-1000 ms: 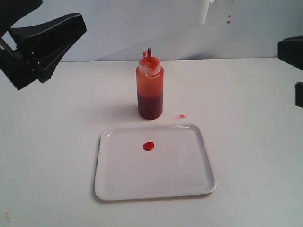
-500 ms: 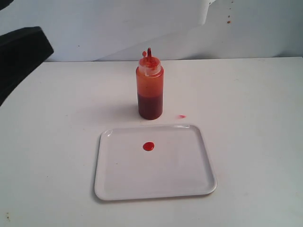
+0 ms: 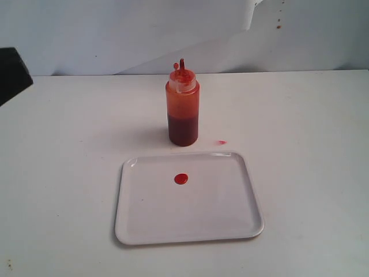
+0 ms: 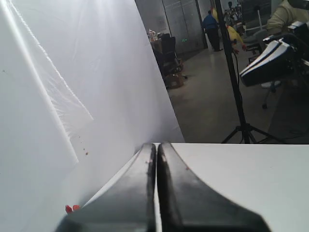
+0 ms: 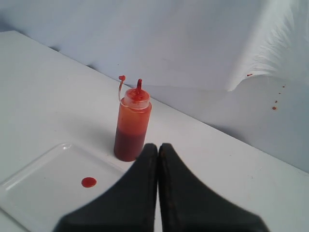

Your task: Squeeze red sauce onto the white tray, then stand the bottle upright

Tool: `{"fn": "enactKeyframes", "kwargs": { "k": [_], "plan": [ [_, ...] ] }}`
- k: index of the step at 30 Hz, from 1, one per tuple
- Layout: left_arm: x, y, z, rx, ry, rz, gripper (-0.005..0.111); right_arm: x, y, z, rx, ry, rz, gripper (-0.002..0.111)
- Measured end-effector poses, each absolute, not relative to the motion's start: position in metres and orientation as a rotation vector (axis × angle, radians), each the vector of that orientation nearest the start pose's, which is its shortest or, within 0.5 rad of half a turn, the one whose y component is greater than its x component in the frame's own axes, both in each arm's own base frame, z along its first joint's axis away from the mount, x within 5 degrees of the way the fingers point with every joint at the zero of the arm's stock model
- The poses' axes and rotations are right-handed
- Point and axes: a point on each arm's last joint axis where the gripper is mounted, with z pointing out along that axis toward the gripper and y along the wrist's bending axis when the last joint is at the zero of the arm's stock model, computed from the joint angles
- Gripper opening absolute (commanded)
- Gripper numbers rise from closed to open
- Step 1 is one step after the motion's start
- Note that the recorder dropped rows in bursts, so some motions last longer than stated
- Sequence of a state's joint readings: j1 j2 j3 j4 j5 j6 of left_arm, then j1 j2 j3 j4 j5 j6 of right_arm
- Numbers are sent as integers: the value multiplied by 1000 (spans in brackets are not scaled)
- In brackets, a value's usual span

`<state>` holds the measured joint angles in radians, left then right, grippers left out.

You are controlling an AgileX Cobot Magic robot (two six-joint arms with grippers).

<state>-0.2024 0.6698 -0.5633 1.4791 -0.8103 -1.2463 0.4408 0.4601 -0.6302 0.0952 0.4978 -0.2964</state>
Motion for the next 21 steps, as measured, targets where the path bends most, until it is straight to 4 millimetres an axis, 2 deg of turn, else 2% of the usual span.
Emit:
{"fn": "enactKeyframes", "kwargs": {
  "k": [21],
  "plan": [
    [101, -88, 349, 923, 1269, -609, 0, 79, 42, 346, -634, 1698, 185, 0]
  ]
}}
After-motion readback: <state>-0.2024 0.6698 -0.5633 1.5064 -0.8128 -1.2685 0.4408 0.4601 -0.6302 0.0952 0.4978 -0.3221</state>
